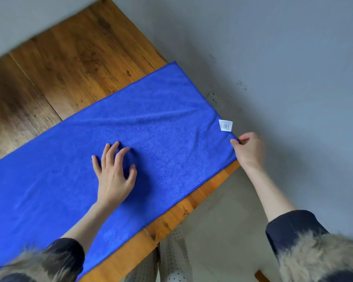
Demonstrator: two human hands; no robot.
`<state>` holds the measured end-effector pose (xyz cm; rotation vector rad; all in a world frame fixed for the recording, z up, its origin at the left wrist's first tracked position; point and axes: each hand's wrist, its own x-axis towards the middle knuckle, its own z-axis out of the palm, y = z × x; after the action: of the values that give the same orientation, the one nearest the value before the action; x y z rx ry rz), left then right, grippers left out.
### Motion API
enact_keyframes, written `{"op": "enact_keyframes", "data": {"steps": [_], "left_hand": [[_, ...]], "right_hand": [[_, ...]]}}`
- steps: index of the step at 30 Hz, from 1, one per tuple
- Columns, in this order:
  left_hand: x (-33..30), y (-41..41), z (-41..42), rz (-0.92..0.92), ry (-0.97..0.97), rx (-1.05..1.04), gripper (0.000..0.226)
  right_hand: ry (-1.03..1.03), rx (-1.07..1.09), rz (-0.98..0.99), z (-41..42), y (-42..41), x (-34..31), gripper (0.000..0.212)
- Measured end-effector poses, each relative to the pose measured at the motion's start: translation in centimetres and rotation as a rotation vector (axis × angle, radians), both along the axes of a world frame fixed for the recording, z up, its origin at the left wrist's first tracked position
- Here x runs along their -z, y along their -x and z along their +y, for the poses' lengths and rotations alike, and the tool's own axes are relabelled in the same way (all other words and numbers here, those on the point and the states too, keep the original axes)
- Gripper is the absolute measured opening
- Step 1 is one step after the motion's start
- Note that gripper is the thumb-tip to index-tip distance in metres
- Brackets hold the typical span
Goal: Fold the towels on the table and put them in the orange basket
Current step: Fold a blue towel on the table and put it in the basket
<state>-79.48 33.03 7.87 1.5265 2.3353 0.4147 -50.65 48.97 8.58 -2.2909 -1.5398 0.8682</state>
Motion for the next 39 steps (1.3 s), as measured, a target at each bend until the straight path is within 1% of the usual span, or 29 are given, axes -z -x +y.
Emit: {"op": "enact_keyframes", "data": {"steps": [1, 3, 6, 8, 9, 11, 12, 14, 17, 19, 21, 23, 24, 27, 31, 36, 39], "left_hand": [[-0.3, -0.7, 0.8, -0.018, -0.039, -0.016, 0.042], [-1.0, -2.5, 3.0, -0.048, -0.097, 0.066, 0.036], [-1.8, -5.8, 7.1, -0.159, -0.089, 0.322, 0.034], [-2.3, -8.3, 9.6, -0.189, -0.061, 0.477, 0.036], [-2.5, -9.5, 10.7, -0.197, -0.061, 0.534, 0.037], [-3.0, -11.6, 12.9, -0.194, -0.081, 0.618, 0.04], [-3.3, -12.6, 13.9, -0.179, -0.091, 0.661, 0.043], [-3.5, -14.4, 16.0, -0.113, -0.082, 0.777, 0.052], [-3.6, -16.8, 18.2, 0.023, -0.034, 0.96, 0.067], [-3.6, -18.2, 19.1, 0.077, 0.007, 1.049, 0.064], [-3.6, -18.8, 19.9, 0.138, 0.039, 1.097, 0.046], [-4.0, -18.3, 20.9, 0.181, 0.058, 1.082, 0.024], [-4.3, -17.8, 21.4, 0.175, 0.063, 1.058, 0.02], [-5.7, -15.8, 22.9, 0.155, 0.036, 0.98, 0.031], [-7.2, -12.5, 24.9, 0.21, -0.021, 0.857, 0.018], [-9.7, -8.9, 26.7, 0.232, -0.109, 0.737, 0.017], [-11.1, -6.8, 27.4, 0.278, -0.113, 0.675, 0.018]], "right_hand": [[0.005, 0.007, 0.014, -0.2, -0.3, 0.0, 0.026], [0.006, 0.023, 0.019, -0.8, -1.1, 0.0, 0.028], [0.051, 0.054, 0.009, -1.3, -2.0, 0.3, 0.03], [0.092, 0.119, 0.109, -1.4, -2.5, 0.3, 0.03], [0.078, 0.133, 0.151, -1.3, -2.8, 0.3, 0.025], [-0.008, 0.075, 0.146, -1.3, -3.4, 0.3, 0.009], [-0.054, 0.027, 0.125, -1.4, -3.7, 0.2, 0.006], [-0.133, -0.038, 0.097, -1.8, -4.5, -0.1, 0.007], [-0.256, -0.112, 0.137, -2.1, -5.0, -1.0, 0.005], [-0.306, -0.152, 0.189, -2.0, -5.1, -1.8, 0.006], [-0.34, -0.161, 0.192, -1.7, -5.5, -2.5, 0.008], [-0.362, -0.126, 0.195, -1.0, -6.2, -3.0, 0.009], [-0.373, -0.099, 0.193, -0.6, -6.7, -3.3, 0.01], [-0.388, 0.0, 0.15, 1.3, -8.3, -4.0, 0.012], [-0.42, 0.095, 0.083, 4.3, -9.7, -5.9, 0.011], [-0.48, 0.166, 0.052, 8.1, -10.0, -9.2, 0.014], [-0.501, 0.19, 0.012, 9.3, -10.0, -10.5, 0.015]]}}
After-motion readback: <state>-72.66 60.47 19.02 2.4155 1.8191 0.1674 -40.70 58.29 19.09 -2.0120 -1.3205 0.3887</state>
